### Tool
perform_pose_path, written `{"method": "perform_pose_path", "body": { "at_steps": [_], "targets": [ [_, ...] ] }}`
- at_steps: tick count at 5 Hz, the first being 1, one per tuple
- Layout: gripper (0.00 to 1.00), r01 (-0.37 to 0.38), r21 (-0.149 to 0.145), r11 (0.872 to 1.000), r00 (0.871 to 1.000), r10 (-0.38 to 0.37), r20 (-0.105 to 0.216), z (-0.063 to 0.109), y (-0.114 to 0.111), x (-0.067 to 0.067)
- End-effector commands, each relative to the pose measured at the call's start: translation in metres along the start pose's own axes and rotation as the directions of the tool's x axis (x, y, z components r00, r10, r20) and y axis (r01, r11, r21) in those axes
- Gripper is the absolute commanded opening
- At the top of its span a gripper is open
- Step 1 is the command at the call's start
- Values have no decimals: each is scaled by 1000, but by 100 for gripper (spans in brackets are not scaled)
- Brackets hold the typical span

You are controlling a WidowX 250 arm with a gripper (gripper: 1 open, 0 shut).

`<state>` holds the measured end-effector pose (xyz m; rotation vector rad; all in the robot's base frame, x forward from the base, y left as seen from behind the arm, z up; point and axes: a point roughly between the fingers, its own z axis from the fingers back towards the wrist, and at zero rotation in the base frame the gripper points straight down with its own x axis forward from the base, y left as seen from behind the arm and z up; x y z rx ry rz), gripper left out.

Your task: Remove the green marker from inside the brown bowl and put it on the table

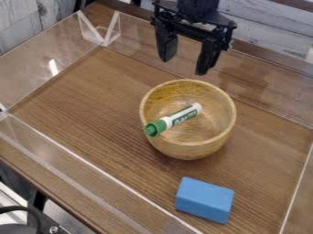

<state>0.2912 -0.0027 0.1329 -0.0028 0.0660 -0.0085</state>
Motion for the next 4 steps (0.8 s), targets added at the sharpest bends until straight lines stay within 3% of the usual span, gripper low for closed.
{"method": "perform_pose_path", "body": {
  "at_steps": [1, 4],
  "targets": [
    [100, 33, 1, 999, 999, -33, 0, -7, 0, -2],
    [100, 99, 3, 995, 995, -99, 27, -30, -3, -9]
  ]
}}
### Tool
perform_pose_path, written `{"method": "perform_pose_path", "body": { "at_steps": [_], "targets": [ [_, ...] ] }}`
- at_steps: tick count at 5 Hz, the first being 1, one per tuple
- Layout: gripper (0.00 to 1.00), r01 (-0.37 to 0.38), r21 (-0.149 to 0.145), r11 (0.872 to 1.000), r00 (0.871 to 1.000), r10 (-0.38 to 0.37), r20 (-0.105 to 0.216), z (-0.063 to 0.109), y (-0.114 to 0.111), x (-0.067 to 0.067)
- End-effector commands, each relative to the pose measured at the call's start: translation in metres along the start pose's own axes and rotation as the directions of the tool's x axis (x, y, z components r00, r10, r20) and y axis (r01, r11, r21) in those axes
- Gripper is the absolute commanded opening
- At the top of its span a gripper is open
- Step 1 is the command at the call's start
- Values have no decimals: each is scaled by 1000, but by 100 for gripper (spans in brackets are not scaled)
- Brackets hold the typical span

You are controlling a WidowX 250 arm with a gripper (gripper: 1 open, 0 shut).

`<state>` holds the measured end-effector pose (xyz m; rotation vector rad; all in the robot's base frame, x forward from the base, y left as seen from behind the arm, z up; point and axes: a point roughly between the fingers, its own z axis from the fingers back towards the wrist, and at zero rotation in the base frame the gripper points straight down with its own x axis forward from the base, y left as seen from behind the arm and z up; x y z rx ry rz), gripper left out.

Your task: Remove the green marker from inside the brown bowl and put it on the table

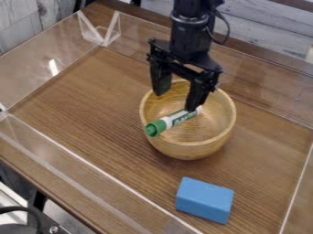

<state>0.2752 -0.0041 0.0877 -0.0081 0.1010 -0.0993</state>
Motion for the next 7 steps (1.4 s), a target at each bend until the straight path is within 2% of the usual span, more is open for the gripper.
{"method": "perform_pose_path", "body": {
  "at_steps": [1, 7],
  "targets": [
    [100, 19, 8, 1000, 998, -19, 68, 10, -3, 3],
    [100, 71, 5, 997, 992, -71, 101, -13, -8, -1]
  ]
}}
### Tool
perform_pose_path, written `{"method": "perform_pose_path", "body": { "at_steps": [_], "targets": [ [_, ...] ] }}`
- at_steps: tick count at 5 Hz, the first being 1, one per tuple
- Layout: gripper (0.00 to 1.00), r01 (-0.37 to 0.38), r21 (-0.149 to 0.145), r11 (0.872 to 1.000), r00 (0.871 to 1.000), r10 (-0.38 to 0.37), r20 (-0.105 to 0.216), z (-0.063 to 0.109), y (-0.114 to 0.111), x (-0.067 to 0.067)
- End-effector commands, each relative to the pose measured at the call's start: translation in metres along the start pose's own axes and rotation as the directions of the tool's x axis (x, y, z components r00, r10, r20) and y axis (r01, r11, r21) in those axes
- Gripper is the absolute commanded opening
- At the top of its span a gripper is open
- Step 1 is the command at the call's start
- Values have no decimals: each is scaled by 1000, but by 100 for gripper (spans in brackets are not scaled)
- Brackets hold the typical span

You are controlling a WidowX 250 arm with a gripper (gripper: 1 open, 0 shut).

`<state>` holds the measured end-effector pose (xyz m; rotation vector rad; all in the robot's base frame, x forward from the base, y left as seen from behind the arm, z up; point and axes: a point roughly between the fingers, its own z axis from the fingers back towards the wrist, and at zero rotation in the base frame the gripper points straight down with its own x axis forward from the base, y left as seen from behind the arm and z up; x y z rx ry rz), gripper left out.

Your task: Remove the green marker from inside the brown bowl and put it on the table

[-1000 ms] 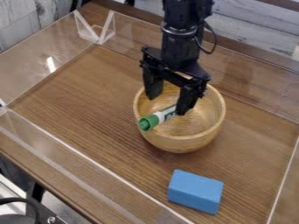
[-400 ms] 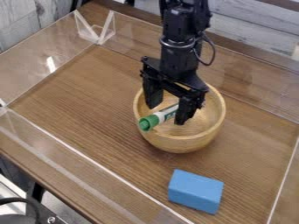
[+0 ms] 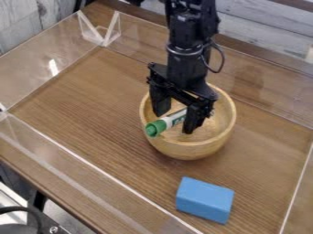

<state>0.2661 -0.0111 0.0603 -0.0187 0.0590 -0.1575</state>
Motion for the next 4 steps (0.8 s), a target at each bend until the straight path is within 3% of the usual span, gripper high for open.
{"method": "perform_pose_path", "body": {
  "at_steps": [1, 2, 4],
  "targets": [
    [100, 19, 6, 1000, 998, -19, 63, 12, -1, 6],
    [0, 25, 2, 1000, 997, -25, 68, 10, -1, 6],
    [0, 27, -6, 1000, 997, -26, 70, 13, 0, 6]
  ]
}}
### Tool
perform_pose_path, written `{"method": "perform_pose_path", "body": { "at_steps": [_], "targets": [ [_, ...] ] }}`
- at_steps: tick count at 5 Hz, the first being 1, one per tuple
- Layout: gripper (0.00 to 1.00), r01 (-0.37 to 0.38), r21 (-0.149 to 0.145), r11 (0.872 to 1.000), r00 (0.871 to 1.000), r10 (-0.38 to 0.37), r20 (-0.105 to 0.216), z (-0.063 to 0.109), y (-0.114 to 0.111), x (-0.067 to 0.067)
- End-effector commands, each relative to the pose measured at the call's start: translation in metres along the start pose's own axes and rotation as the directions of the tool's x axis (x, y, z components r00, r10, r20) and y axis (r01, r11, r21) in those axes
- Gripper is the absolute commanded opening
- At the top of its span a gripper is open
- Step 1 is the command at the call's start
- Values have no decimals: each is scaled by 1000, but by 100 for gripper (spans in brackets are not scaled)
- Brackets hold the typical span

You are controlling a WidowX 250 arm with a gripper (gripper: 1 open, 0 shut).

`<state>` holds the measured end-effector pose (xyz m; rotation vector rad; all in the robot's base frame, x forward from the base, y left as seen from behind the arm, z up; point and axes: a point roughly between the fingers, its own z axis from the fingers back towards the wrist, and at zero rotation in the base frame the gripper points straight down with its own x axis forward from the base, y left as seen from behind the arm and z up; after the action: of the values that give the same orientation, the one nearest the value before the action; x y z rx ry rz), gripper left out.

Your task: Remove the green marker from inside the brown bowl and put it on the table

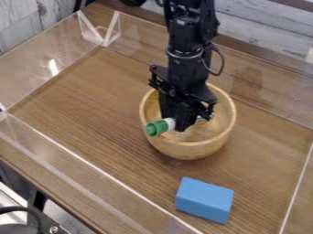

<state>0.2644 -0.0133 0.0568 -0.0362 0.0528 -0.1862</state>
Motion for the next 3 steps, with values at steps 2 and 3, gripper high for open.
{"method": "perform_pose_path", "body": {
  "at_steps": [2, 3],
  "targets": [
    [0, -7, 1, 1000, 998, 7, 65, 23, 2, 9],
    [0, -8, -4, 1000, 998, 8, 66, 25, 2, 9]
  ]
}}
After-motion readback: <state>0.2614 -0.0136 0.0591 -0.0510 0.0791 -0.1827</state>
